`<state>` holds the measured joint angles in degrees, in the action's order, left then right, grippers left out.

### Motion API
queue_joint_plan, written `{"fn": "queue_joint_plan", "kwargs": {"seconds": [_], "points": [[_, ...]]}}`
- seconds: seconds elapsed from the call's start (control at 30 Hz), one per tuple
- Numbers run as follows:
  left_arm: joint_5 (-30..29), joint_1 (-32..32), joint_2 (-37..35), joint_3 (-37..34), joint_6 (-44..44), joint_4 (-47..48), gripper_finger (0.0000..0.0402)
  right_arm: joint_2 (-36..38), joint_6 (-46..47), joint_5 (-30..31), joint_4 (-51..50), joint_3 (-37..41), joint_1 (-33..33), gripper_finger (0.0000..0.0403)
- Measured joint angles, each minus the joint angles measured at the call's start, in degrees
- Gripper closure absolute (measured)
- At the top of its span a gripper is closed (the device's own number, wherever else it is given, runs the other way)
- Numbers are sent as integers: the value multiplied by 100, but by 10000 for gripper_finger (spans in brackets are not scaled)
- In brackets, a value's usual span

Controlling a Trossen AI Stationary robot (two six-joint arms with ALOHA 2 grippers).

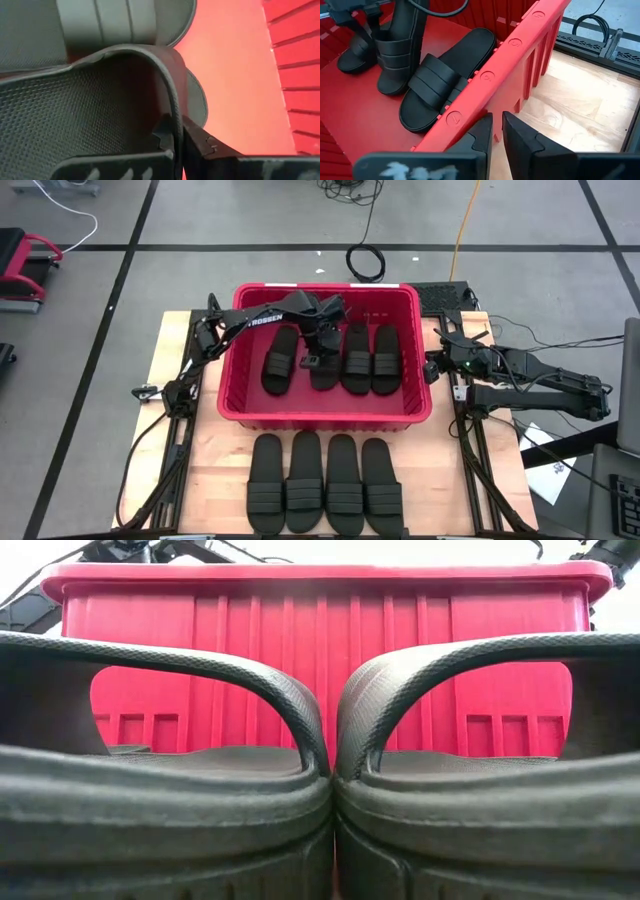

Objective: Pick and place slides into bin
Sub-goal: Adjust the black slides in the red bin

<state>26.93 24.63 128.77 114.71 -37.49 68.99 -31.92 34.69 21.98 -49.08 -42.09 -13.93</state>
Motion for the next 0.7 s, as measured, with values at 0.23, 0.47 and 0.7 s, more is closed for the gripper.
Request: {"fn": "queue_joint_plan", "kwargs": {"seconds": [0.23,0.47,0.7], "points": [[112,-47,15,33,-245,397,401,2,-40,-16,4,0,0,364],[811,-103,65,489,-390,1134,401,0,-47,-22,76,-4,0,364],[730,-9,17,804,-294,995,401,-1,-45,-44,96,-4,0,364]]}}
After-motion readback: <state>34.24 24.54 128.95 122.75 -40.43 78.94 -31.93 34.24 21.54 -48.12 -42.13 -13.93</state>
